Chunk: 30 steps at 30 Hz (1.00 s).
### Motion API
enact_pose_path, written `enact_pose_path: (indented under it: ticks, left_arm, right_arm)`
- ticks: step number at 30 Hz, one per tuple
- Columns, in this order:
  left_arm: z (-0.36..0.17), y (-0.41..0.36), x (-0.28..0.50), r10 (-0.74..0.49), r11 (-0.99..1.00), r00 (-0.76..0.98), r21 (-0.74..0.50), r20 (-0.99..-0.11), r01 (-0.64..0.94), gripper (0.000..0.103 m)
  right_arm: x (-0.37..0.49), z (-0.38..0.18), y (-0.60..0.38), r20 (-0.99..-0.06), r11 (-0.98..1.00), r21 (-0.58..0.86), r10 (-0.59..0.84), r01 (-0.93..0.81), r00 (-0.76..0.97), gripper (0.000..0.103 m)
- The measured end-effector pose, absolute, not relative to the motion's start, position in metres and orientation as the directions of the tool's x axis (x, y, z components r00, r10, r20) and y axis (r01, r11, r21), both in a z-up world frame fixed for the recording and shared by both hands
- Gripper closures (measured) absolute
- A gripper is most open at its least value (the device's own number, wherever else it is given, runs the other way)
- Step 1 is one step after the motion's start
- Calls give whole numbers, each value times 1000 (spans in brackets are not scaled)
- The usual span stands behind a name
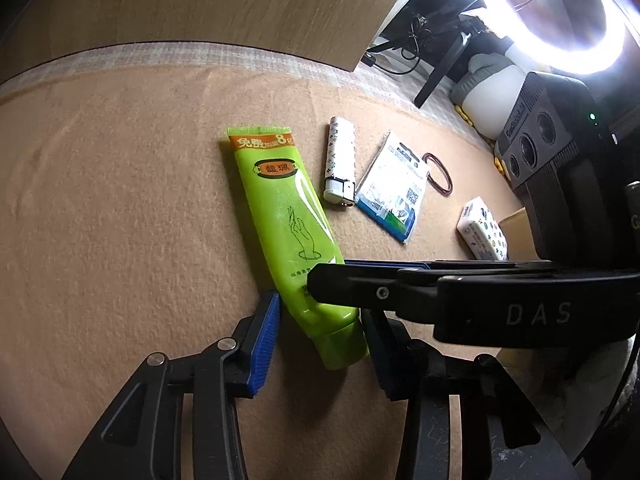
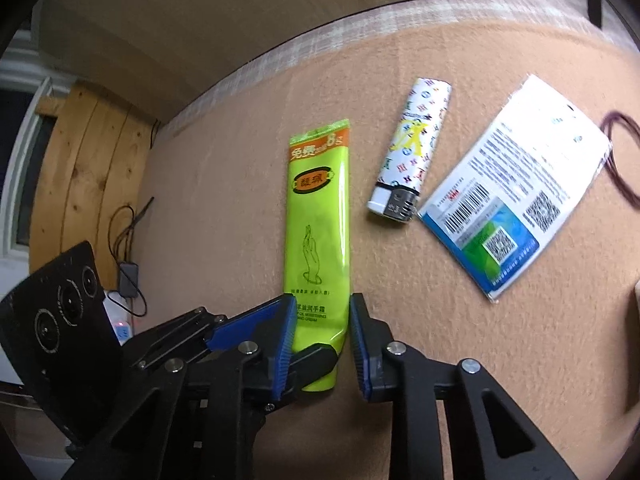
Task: Organize objects
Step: 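Lift the green tube into the cardboard box and open the right tool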
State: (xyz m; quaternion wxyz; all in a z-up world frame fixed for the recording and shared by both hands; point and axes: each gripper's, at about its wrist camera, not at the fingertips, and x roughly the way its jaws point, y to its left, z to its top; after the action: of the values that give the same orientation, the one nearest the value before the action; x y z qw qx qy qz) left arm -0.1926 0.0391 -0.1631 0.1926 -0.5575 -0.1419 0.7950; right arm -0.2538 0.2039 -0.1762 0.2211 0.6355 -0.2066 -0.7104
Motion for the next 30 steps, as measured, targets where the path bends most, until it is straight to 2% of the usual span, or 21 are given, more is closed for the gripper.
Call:
enact_pose_path:
  ticks: [17, 30]
  left_arm:
    - [-118, 88, -166, 456, -888, -349, -391, -819, -242, 59]
    - [-77, 211, -144, 536, -821, -321, -393, -781, -415, 59]
  right_arm:
    - [-215, -119, 244, -790, -810, 586, -580, 37, -201, 84]
    - [-157, -74, 361, -777, -817, 575, -529, -44, -341, 85]
